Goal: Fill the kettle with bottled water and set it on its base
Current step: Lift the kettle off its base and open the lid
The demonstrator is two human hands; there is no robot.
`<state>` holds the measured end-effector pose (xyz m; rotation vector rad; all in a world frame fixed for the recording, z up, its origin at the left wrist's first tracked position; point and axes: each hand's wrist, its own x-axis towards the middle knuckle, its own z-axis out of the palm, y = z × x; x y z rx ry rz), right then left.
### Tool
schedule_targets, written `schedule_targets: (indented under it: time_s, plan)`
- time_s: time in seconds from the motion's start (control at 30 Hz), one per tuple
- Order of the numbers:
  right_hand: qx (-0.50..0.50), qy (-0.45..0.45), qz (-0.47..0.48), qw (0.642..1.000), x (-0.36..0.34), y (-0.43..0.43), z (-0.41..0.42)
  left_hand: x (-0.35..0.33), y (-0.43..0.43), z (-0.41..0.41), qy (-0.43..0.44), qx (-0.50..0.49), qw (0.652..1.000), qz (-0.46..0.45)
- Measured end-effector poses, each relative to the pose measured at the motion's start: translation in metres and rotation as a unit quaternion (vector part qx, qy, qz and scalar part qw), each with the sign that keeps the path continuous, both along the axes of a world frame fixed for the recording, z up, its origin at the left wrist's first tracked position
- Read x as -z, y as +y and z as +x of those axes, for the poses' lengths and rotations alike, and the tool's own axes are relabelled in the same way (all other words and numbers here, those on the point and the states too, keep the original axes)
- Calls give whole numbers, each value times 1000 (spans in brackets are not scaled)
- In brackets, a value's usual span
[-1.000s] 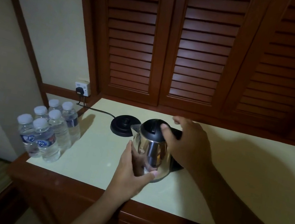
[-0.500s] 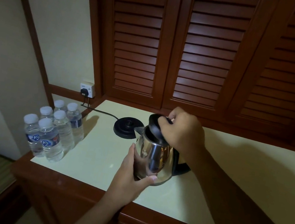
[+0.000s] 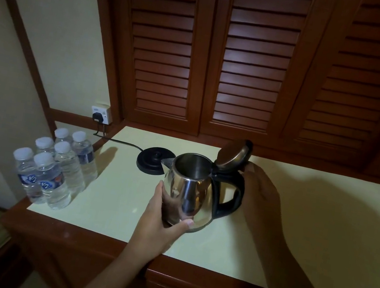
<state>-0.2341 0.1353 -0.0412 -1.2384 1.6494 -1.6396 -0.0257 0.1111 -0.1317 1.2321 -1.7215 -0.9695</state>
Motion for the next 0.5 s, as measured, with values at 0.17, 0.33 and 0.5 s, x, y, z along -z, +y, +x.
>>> schedule_targets:
  time_s: [0.17,0.33,0.5]
  plan:
    - [69,157,-113,979,31,37,21,-2,5,0,-10,-12,1000,-13]
    - [-38,211,-57,975,60,47,49,-6,18,8,0,-24,999,-31]
    - [-113,164,-68,978,67,50,80,-2,34,35,-18,-94,994,-50]
